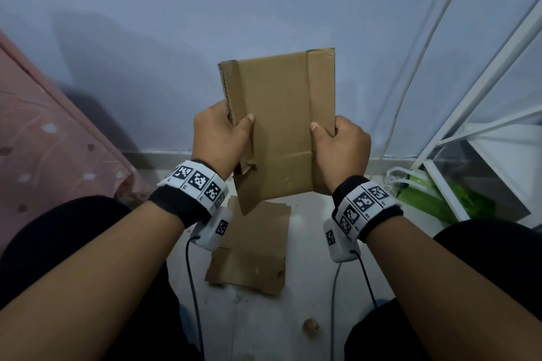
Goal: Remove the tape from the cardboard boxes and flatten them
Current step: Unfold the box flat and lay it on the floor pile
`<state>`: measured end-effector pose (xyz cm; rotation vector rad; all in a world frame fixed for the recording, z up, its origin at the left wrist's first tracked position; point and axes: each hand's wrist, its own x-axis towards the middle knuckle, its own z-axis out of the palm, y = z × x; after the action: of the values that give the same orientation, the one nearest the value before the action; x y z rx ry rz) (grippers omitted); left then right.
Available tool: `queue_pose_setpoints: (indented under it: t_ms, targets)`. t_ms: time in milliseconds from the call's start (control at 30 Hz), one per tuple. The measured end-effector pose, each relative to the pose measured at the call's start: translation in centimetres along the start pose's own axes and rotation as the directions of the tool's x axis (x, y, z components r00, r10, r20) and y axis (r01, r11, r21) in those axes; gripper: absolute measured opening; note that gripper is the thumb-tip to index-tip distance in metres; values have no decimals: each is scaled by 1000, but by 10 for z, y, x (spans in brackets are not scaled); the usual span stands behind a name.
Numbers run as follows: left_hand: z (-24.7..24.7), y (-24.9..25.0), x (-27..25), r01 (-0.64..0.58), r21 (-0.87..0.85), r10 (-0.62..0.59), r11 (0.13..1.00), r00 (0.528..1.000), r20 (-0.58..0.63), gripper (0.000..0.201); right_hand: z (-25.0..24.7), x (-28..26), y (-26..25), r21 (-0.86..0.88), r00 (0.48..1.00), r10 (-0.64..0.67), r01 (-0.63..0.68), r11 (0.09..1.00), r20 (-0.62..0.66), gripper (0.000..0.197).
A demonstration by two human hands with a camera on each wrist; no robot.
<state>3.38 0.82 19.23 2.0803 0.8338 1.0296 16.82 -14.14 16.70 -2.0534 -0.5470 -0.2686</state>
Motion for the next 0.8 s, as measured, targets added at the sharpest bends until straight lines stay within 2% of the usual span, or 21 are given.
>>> queue_pose_setpoints:
  t_ms: [100,167,200,233,300,367,400,433,467,500,533,567,600,633,667,700,733,767,800]
  targets:
    - [-6,-2,9,135,-243,-130,961,991,37,3,2,3,4,-5,1000,9,-8,1000,25,44]
    - [-12,-5,20,215,-427,-197,878,977,85,13,3,5,2,73,994,46,-53,996,102,30]
    - [-15,-7,26,211,-479,-186,852,977,100,22,2,5,-2,224,978,95,-136,965,183,29]
    - [-18,-8,30,191,-491,-152,850,981,119,29,1,3,-7,393,948,141,-250,885,287,31]
    - [-20,-7,31,142,-437,-67,888,981,181,26,-5,2,-16,605,858,206,-483,633,470,34]
    - [-19,-5,32,148,-392,-53,908,968,244,23,-11,6,-15,697,781,231,-622,356,580,50]
    - [-19,-4,32,156,-369,-58,916,963,263,26,-13,10,-12,697,740,220,-673,248,636,62]
    - [-20,-4,32,143,-338,-43,930,957,288,28,-15,13,-9,676,700,195,-714,183,687,70]
    - [-21,-7,33,143,-337,-33,931,949,313,32,-16,14,-9,644,665,156,-747,165,731,67]
    - [-22,-11,36,174,-349,-47,921,938,342,37,-16,14,-9,621,643,131,-764,175,754,54]
    - [-24,-10,37,248,-402,-86,881,921,381,41,-16,12,-9,609,634,136,-771,186,761,39]
    - [-25,-13,40,290,-457,-100,841,913,395,43,-13,12,-8,609,639,156,-768,199,754,34]
    - [-27,-18,44,328,-555,-110,765,915,389,44,-11,12,-9,610,647,202,-761,220,735,45]
    - [-32,-16,43,399,-683,-143,611,905,401,43,-9,13,-8,607,656,241,-754,252,715,64]
    - [-36,-14,44,504,-780,-227,371,864,450,40,-8,14,-8,602,665,265,-746,286,698,78]
    - [-39,-13,45,577,-799,-279,168,805,523,35,-10,15,-9,596,675,276,-736,323,684,87]
    - [-40,-12,47,632,-769,-281,99,759,587,33,-12,17,-8,577,678,282,-731,365,679,89]
    - [-41,-10,47,696,-699,-265,166,714,648,38,-14,19,-5,560,684,268,-718,414,679,86]
    - [-40,-9,42,736,-600,-247,313,673,697,42,-17,21,-4,539,691,243,-698,471,681,79]
